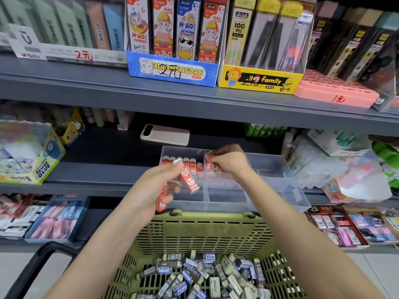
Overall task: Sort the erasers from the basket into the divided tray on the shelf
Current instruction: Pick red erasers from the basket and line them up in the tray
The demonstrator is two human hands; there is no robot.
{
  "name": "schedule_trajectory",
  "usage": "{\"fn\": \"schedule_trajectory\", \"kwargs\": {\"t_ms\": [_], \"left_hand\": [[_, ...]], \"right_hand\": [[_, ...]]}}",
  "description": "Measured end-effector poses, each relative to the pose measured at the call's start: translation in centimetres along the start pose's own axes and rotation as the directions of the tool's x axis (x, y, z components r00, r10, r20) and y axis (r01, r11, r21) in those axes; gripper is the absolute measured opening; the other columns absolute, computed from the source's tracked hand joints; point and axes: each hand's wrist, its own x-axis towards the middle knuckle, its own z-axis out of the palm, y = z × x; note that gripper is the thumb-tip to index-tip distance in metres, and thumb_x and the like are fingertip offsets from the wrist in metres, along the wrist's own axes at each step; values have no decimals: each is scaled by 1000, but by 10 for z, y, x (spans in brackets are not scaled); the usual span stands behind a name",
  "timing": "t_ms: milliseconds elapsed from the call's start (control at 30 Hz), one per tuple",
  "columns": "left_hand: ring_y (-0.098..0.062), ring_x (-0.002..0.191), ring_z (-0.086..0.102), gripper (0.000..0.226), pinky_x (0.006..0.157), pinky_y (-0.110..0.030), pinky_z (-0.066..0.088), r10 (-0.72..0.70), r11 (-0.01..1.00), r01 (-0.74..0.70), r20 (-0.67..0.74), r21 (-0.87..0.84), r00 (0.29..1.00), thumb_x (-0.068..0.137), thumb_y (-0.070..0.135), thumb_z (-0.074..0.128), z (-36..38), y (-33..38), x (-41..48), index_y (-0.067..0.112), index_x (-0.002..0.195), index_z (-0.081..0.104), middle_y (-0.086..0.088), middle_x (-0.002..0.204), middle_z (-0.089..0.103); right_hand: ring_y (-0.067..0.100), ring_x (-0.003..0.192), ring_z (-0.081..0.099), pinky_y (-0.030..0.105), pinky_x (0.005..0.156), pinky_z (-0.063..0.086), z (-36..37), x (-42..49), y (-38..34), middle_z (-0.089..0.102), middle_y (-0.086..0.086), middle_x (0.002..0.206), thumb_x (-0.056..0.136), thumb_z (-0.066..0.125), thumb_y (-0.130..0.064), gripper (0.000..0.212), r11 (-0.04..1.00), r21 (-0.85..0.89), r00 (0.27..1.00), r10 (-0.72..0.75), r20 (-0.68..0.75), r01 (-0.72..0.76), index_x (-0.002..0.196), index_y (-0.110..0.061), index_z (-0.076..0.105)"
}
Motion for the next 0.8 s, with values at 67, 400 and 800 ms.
{"fn": "schedule_trajectory", "kwargs": {"t_ms": [67,400,800], "left_hand": [[-7,55,52,28,38,-16,27,6,1000,-6,7,2,1000,87,33,61,0,0,1,7,93,69,-5,82,69],[-8,54,55,23,36,-16,28,19,1000,-20,-27,-19,999,85,28,65,-1,-2,7,9,99,68,-8,88,73],[-8,51,54,39,34,-15,30,35,999,-35,-16,-4,999,70,35,71,0,-2,5,9,98,68,-10,94,74]], "right_hand": [[21,53,57,38,65,57,-4,-3,-2,67,19,70,77,74,-15,12,998,60,1000,17,-11,-16,76,-3,69],[19,65,61,34,63,52,-22,-19,10,61,2,67,64,81,-13,25,989,109,983,-86,-160,104,68,-16,56],[20,84,64,30,73,51,-6,-24,18,73,-1,82,82,63,-39,25,946,-293,989,-144,8,140,72,-18,74]]}}
